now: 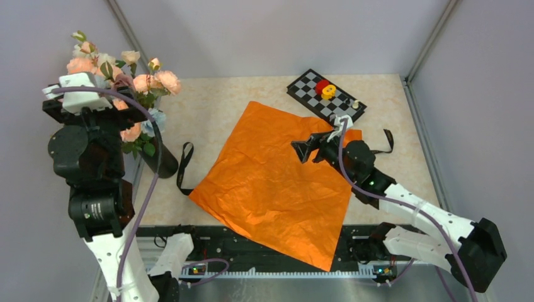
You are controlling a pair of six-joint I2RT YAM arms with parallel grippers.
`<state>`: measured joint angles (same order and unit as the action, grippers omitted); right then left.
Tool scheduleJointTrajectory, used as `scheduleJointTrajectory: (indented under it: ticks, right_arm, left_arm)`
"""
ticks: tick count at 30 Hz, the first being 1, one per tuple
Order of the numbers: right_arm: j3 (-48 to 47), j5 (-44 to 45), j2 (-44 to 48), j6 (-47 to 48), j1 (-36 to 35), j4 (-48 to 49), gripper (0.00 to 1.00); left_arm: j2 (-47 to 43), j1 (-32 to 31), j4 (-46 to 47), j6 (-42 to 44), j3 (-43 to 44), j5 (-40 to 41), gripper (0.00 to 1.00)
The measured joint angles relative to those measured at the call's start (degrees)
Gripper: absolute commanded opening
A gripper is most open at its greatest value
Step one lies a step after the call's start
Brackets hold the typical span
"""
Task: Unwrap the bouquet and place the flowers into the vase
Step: Reset both arms
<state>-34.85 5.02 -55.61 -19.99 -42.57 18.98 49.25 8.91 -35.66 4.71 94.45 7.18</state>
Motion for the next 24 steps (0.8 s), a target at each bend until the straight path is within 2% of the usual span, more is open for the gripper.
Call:
scheduleJointTrajectory:
  ticks: [5,10,14,17,20,24]
  right_arm:
    - [-5.6,3.4,-0.1,2.3,0.1,-7.9,0.82]
    - [-13.3,5.0,-2.5,4.5,1.7,-16.7,0.82]
    - [-15.5,4.8,-3.3,4.8,5.4,-22.1,0.82]
    - [-16.0,3.6,-3.7,4.3,8.9,-25.1,0.82]
    - [-16.9,2.4,-4.1,3.8,12.0,-28.0,0.83]
    - [-18.9,1.5,-4.3,3.3,15.0,-31.3,0.83]
  left_arm:
    - [2.9,0.0,-2.7,-0.8,10.3,0.9,0.99]
    - [11.1,-0.2,-4.4,-2.1,23.5,-1.2,0.99]
    - [17.4,-0.7,-4.9,-4.1,29.4,-6.5,0.99]
    - [21.1,-1.7,-5.0,-5.6,30.2,-10.4,0.99]
    - [24.2,-5.8,-5.4,-5.2,30.2,-10.4,0.99]
    - [29.6,-17.6,-6.5,-2.7,30.0,-7.1,0.99]
